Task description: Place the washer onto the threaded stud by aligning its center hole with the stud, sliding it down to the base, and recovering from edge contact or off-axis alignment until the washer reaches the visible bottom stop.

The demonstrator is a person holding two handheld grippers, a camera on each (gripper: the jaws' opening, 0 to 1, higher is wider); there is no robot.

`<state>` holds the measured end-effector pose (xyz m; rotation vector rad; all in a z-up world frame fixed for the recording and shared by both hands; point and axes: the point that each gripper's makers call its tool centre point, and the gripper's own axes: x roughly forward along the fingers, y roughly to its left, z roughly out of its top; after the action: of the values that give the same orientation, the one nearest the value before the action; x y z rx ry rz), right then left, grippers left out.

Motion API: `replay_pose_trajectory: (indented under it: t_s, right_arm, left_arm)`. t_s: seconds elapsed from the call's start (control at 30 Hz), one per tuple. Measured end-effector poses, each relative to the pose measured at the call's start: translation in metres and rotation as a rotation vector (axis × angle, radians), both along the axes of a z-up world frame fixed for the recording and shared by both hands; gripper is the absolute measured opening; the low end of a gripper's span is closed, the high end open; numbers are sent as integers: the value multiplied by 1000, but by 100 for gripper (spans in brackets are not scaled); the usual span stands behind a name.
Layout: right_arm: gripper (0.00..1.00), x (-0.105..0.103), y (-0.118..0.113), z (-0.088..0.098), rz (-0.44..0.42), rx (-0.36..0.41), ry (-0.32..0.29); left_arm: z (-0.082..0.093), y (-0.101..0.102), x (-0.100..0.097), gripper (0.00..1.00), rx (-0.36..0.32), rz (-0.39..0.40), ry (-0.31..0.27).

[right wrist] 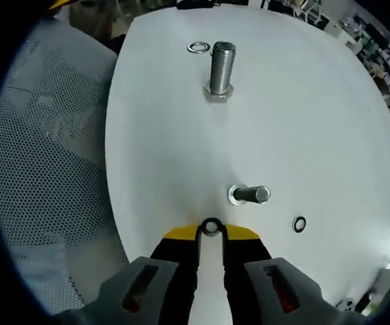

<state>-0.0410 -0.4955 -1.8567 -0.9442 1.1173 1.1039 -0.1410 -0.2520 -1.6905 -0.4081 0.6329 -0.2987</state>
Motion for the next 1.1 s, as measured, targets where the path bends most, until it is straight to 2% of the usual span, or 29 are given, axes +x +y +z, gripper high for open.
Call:
replay_pose_trajectory:
  t_s: [0.37,0.63,1.1]
  right_arm:
    - [14,-1,0,0,14,-37,1]
    - [15,-1,-1,0,32,-20,11]
    - [15,-2,0,0,79,-73,11]
  left_arm:
    - [0,0,0,12,-1,-3,-4]
    - [0,0,0,12,0,-5,-2]
    - [-1,0,-1,12,2,-5,4]
